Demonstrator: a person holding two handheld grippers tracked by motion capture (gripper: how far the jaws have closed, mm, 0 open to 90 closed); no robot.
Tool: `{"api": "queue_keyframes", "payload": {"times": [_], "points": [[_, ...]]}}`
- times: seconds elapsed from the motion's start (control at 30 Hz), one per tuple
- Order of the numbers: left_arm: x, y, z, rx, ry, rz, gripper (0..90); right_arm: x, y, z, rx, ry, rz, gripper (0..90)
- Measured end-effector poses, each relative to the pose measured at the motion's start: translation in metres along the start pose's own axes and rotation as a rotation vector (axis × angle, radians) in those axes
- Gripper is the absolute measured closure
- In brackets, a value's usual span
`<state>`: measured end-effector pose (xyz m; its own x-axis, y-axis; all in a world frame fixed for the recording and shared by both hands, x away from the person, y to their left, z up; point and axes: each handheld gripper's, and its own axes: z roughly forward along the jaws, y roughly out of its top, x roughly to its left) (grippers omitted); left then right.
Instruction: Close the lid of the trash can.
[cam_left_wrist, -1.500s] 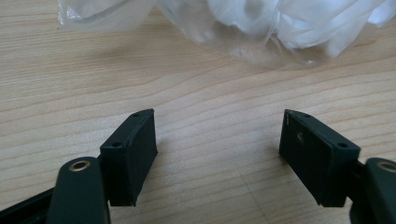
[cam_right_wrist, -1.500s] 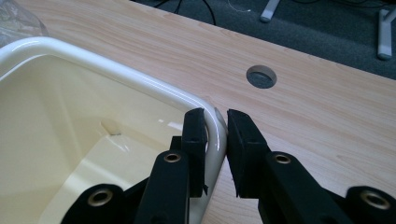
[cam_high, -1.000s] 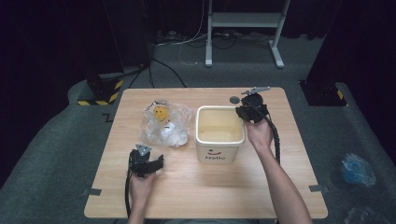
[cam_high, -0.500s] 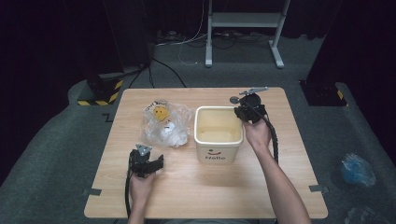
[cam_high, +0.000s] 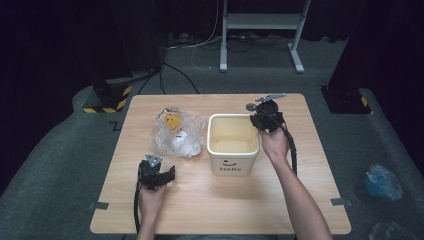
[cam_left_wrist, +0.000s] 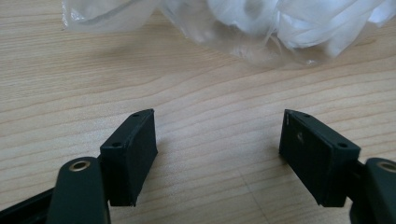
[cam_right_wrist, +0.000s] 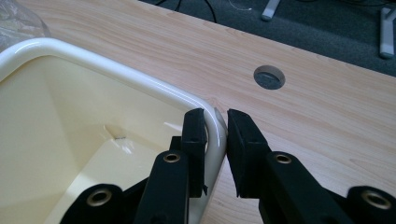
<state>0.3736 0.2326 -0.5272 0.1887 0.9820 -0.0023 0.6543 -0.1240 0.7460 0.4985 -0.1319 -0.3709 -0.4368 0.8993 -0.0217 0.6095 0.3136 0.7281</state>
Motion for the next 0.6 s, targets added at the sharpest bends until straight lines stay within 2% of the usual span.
{"api": "queue_keyframes", "payload": {"times": [0.43, 0.6], "points": [[-0.0001, 0.0000, 0.0000, 0.000, 0.000, 0.001, 27.5, -0.0028, -0.0041, 0.0020, -0.009, 0.005, 0.011, 76.3], [-0.0001, 0.0000, 0.0000, 0.000, 0.000, 0.000, 27.6, -0.0052, -0.0052, 0.0016, -0.018, 0.013, 0.022, 71.1]]}}
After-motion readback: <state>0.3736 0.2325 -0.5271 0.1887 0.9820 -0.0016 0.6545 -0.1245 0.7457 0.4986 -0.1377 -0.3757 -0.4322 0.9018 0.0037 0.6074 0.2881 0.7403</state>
